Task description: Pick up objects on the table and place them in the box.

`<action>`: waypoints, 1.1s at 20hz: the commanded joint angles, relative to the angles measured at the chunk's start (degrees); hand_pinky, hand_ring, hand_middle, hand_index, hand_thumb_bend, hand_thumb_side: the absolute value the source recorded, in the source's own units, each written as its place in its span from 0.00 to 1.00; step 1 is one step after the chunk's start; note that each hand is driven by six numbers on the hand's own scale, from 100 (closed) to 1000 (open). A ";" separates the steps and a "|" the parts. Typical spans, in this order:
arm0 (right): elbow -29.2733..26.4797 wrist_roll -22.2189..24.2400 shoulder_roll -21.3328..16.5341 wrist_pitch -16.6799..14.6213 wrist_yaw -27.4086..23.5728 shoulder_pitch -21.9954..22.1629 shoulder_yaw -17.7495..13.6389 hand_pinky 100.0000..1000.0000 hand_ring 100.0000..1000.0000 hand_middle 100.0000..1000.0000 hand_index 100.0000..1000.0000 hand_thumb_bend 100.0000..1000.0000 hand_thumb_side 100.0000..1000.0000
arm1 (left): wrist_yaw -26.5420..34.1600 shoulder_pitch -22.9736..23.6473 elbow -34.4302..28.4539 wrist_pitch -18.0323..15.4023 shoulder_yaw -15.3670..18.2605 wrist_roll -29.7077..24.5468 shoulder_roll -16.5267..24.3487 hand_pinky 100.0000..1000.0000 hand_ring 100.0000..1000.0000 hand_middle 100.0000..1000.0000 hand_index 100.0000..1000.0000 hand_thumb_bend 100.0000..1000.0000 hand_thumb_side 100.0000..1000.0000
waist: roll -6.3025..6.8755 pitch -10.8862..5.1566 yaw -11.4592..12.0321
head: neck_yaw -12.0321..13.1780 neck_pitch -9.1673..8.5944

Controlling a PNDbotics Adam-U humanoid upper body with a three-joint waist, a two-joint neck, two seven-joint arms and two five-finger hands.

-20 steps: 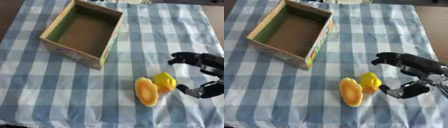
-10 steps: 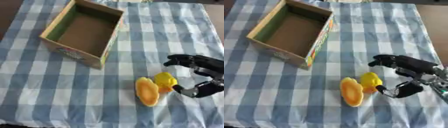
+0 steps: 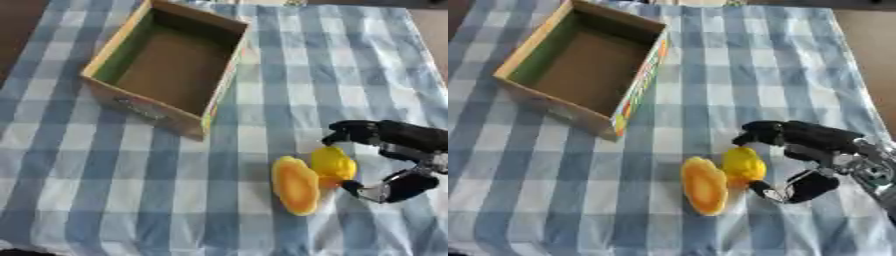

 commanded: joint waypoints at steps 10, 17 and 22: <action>1.14 -1.67 0.21 1.74 3.63 -1.63 0.59 0.87 0.93 0.66 0.79 0.10 0.27 | 0.62 -0.69 -1.04 -0.02 0.07 -0.16 0.15 0.74 0.71 0.63 0.79 0.16 0.43 | 0.13 -0.43 0.28 | -0.18 -0.67; -1.00 -7.11 0.12 3.86 -1.43 -0.70 0.08 0.83 0.88 0.52 0.63 0.00 0.26 | 0.69 -0.64 -1.04 0.10 0.18 -0.14 0.13 0.74 0.71 0.63 0.79 0.15 0.43 | 0.04 -0.41 0.09 | 0.30 -0.61; -4.01 -11.59 -1.18 5.88 -5.38 0.40 -2.29 0.79 0.82 0.46 0.53 0.00 0.19 | 0.56 -0.53 -1.04 0.21 0.36 -0.06 0.31 0.74 0.71 0.63 0.79 0.15 0.43 | -0.08 -0.68 -0.32 | 0.81 -0.67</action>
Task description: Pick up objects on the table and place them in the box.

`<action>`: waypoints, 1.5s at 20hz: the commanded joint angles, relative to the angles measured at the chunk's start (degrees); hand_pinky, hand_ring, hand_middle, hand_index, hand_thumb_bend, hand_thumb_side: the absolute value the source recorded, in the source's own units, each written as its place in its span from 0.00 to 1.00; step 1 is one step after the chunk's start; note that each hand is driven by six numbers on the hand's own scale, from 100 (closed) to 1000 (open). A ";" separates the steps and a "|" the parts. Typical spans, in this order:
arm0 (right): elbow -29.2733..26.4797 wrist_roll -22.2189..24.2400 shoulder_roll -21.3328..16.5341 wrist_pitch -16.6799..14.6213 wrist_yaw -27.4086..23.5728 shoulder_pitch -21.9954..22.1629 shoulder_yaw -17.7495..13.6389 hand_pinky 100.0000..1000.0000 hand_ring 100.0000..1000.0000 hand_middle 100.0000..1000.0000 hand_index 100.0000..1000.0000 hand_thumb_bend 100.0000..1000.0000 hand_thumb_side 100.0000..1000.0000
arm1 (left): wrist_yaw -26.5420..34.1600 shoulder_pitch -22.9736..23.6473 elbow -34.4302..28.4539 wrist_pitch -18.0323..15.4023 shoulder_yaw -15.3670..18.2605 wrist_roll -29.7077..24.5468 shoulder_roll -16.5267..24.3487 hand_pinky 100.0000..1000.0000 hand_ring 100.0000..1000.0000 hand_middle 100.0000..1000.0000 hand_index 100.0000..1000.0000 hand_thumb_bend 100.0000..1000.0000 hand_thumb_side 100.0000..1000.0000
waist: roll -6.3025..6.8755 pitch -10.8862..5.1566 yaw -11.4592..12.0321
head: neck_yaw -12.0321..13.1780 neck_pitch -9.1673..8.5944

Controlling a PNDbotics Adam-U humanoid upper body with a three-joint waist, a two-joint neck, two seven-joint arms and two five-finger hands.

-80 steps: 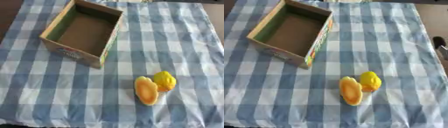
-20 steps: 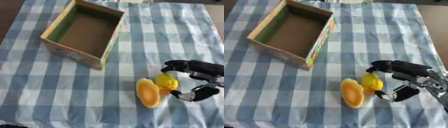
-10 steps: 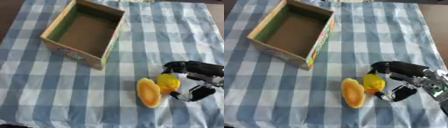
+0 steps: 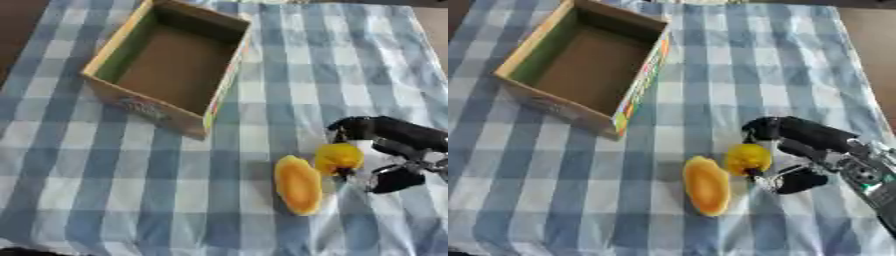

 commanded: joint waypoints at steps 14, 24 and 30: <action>-0.21 -0.72 -1.83 3.29 -6.94 -33.09 2.26 0.75 0.74 0.45 0.53 0.00 0.00 | 0.54 -0.74 -1.04 -0.06 -0.38 -0.89 1.38 0.75 0.71 0.63 0.79 0.16 0.42 | 0.52 -2.17 1.19 | -2.03 -0.06; 31.60 7.95 19.16 -3.04 -1.62 -59.00 8.48 0.77 0.76 0.47 0.54 0.00 0.00 | 1.76 -2.40 -1.04 -0.44 -1.29 -2.04 0.57 0.75 0.71 0.63 0.79 0.16 0.42 | 0.93 -0.73 3.12 | -7.09 -0.59; 47.51 7.41 28.80 -9.37 8.75 -63.02 6.04 0.79 0.80 0.50 0.59 0.00 0.03 | 2.38 -4.73 -1.04 -1.13 -1.78 -2.68 0.52 0.75 0.71 0.63 0.79 0.17 0.41 | 0.82 0.30 5.12 | -9.47 -1.44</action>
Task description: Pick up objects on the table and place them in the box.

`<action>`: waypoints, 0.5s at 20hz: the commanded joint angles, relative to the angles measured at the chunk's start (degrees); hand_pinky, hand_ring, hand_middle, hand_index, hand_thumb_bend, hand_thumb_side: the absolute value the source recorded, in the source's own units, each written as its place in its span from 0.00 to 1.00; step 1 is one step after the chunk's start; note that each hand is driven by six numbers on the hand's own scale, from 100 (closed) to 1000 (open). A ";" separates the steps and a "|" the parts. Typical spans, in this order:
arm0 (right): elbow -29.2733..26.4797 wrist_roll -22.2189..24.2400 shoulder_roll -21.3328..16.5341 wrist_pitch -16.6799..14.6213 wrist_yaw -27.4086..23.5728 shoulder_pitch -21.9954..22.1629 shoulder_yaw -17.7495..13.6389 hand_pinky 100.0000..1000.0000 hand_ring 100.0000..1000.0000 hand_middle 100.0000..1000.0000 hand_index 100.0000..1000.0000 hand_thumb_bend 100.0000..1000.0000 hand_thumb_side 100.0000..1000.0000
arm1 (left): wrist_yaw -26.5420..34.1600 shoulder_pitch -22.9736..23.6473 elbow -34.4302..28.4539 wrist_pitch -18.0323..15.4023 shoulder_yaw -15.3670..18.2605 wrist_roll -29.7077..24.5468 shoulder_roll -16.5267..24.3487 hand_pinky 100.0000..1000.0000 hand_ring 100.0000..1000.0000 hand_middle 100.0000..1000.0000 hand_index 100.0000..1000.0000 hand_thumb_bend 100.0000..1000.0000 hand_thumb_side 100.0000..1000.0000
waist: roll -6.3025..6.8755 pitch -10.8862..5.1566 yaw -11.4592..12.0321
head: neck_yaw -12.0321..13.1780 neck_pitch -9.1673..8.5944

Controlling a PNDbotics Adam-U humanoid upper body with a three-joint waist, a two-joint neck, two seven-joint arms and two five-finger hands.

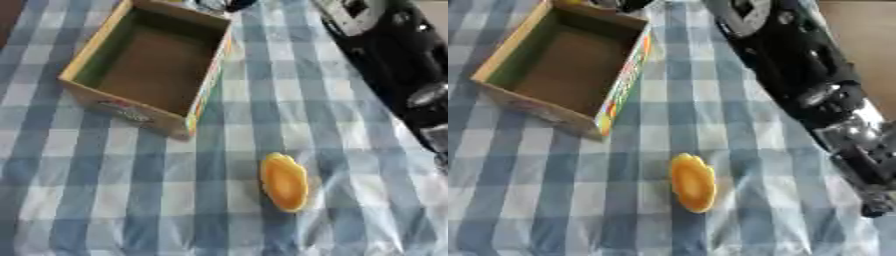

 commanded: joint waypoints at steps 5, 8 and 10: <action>15.36 -0.77 6.32 -8.46 12.72 -2.66 -3.72 0.81 0.82 0.52 0.63 0.00 0.06 | 0.97 -2.11 -1.04 -0.59 -0.32 -0.89 0.45 0.75 0.71 0.63 0.79 0.17 0.41 | 0.19 -0.21 1.32 | -1.63 -1.43; 18.57 -1.98 7.27 -11.07 17.32 -2.81 -4.60 0.82 0.85 0.56 0.67 0.00 0.07 | 1.14 -2.31 -1.04 -0.61 -0.36 -1.03 0.39 0.75 0.71 0.63 0.79 0.17 0.41 | 0.16 0.04 1.45 | -1.72 -1.60; 19.30 -3.37 7.53 -11.16 20.63 -2.87 -5.12 0.83 0.89 0.65 0.78 0.03 0.12 | 1.23 -2.33 -1.04 -0.60 -0.42 -1.14 0.31 0.75 0.71 0.63 0.79 0.16 0.41 | 0.16 0.09 1.41 | -1.66 -1.64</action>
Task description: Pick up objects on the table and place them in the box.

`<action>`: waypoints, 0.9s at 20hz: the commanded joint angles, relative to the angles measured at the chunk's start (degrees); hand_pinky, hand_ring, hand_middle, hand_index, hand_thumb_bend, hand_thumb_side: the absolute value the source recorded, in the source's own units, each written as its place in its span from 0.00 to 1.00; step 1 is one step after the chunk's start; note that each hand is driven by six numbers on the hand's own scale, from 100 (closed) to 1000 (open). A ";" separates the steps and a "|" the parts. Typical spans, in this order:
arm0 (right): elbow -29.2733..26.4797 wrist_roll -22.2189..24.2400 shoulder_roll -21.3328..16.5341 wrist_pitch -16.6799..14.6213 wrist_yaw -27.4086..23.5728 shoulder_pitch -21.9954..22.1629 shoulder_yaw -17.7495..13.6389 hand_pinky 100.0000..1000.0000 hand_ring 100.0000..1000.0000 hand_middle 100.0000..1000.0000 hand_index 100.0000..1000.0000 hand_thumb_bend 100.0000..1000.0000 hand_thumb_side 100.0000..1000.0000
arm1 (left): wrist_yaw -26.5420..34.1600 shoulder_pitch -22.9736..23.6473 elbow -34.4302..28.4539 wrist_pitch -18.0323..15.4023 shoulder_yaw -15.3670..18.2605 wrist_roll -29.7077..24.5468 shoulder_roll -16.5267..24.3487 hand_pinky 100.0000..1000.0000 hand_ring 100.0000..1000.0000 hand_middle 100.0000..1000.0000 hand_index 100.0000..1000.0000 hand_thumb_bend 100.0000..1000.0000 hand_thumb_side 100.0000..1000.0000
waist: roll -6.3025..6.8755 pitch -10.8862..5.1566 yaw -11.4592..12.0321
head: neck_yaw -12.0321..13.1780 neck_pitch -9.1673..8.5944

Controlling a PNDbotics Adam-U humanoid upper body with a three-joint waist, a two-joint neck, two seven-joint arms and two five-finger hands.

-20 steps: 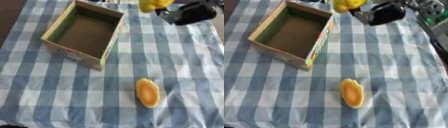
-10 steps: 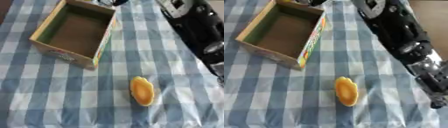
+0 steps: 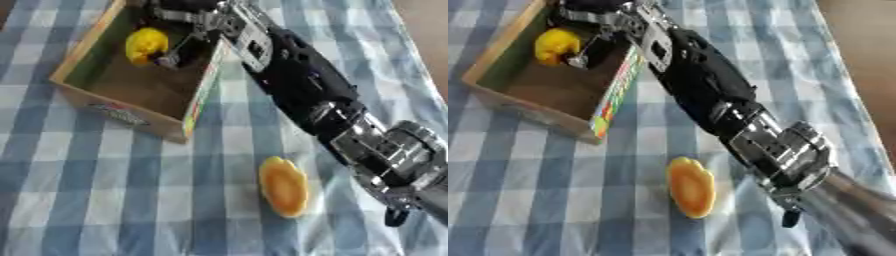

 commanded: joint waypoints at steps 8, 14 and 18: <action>-0.73 -3.52 0.41 0.62 12.02 -1.69 -2.05 0.91 1.00 0.82 0.95 0.20 0.31 | 0.44 -0.30 -1.04 0.14 -0.08 -0.52 0.13 0.75 0.71 0.63 0.79 0.16 0.41 | 0.41 -1.40 -0.04 | 0.12 -0.68; -5.28 -2.90 -0.37 1.99 9.13 -1.65 -2.40 0.91 1.00 0.83 0.96 0.16 0.31 | 0.58 0.01 -1.04 0.23 -0.16 -0.68 0.07 0.75 0.71 0.63 0.79 0.16 0.41 | 0.56 -1.87 -0.46 | 0.52 -0.47; -10.94 -2.73 -2.56 3.35 3.86 -1.22 -2.57 0.88 0.99 0.81 0.93 0.16 0.24 | 0.54 0.44 -1.04 0.31 -0.05 -0.66 0.14 0.75 0.71 0.63 0.79 0.16 0.41 | 0.70 -2.31 -0.79 | 0.95 -0.05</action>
